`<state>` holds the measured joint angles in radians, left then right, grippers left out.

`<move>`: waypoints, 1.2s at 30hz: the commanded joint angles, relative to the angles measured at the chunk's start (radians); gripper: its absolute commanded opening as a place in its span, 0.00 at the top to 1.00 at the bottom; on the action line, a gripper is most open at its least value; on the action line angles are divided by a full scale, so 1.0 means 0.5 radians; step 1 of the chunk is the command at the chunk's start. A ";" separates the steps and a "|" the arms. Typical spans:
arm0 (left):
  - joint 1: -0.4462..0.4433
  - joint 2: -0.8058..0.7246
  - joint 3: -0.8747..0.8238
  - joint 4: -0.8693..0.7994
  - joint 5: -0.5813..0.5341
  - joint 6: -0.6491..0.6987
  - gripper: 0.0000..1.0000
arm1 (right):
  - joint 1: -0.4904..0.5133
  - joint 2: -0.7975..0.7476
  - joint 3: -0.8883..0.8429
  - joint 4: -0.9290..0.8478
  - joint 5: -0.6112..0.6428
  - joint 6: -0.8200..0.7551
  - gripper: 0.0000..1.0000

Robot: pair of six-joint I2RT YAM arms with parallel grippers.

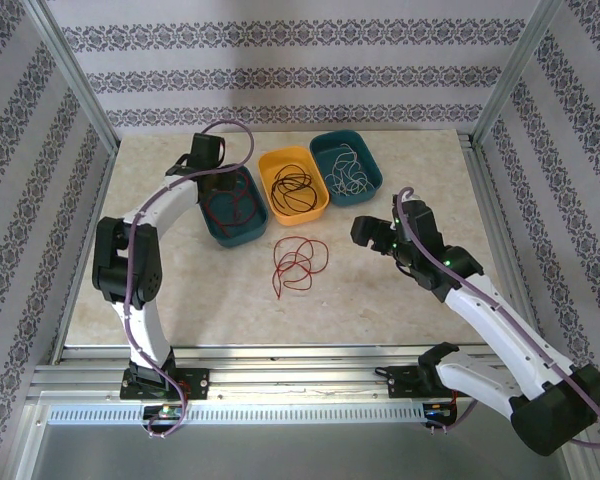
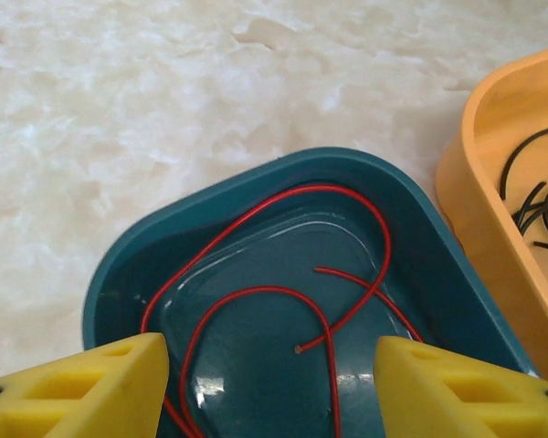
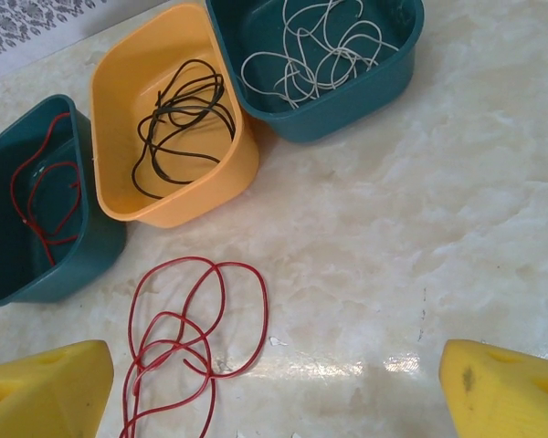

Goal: Untangle the cables

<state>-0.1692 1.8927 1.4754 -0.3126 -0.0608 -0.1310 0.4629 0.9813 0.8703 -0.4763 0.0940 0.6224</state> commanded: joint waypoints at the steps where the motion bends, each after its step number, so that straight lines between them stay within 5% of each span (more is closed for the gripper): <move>1: -0.024 0.003 -0.007 -0.019 0.137 -0.019 0.39 | 0.028 -0.017 0.047 -0.048 0.075 -0.027 0.11; 13: -0.266 -0.568 -0.540 0.264 0.342 -0.196 0.37 | 0.127 0.339 0.130 -0.166 0.091 0.066 0.14; 29: -0.960 -1.186 -1.594 0.896 0.036 -0.542 0.37 | 0.287 1.127 0.435 -0.331 0.249 0.092 0.28; 31: -0.984 -1.227 -1.664 0.901 -0.035 -0.587 0.32 | 0.319 1.229 0.497 -0.349 0.256 0.076 0.31; 36: -0.987 -1.314 -1.784 0.835 -0.213 -0.706 0.01 | 0.373 1.484 0.652 -0.348 0.237 0.061 0.41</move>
<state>-0.6548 1.2671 0.6052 0.0616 -0.0830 -0.4263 0.6350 1.6733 1.1454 -0.6262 0.1921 0.6552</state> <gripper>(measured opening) 0.975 0.610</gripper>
